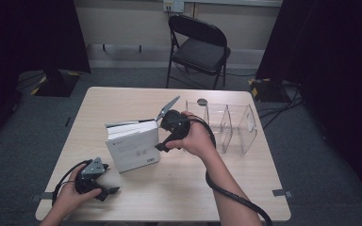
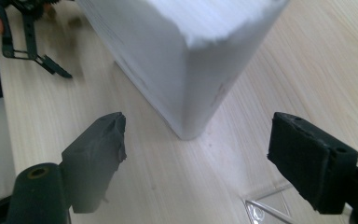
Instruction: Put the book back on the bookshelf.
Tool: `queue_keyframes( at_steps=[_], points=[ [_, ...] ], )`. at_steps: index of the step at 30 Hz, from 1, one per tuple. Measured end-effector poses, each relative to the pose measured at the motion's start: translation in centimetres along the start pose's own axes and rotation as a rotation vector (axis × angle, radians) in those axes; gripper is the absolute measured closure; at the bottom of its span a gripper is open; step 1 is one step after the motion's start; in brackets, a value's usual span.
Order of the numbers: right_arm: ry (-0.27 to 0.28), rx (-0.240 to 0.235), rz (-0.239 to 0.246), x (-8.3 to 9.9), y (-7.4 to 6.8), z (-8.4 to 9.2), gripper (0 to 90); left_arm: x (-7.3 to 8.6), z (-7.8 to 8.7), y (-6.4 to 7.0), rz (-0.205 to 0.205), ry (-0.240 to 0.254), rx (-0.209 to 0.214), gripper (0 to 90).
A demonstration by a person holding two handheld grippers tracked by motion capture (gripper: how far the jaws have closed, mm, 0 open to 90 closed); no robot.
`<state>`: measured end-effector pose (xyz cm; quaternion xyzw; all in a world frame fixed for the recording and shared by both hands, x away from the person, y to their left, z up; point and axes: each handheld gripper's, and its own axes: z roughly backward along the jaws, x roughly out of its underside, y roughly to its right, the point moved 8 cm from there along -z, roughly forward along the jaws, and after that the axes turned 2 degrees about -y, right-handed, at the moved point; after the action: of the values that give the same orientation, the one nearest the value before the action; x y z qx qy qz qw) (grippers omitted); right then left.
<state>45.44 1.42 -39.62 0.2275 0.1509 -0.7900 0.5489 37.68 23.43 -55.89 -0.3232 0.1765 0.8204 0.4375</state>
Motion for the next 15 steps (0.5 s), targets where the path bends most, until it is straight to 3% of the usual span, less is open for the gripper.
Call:
queue_keyframes(
  at_steps=[15],
  points=[
    [0.011, 0.001, 0.038, -2.3, -0.2, -0.1, 17.5, 0.0, 0.0, 0.0, 0.002, 0.000, 0.003, 0.0]
  ],
)
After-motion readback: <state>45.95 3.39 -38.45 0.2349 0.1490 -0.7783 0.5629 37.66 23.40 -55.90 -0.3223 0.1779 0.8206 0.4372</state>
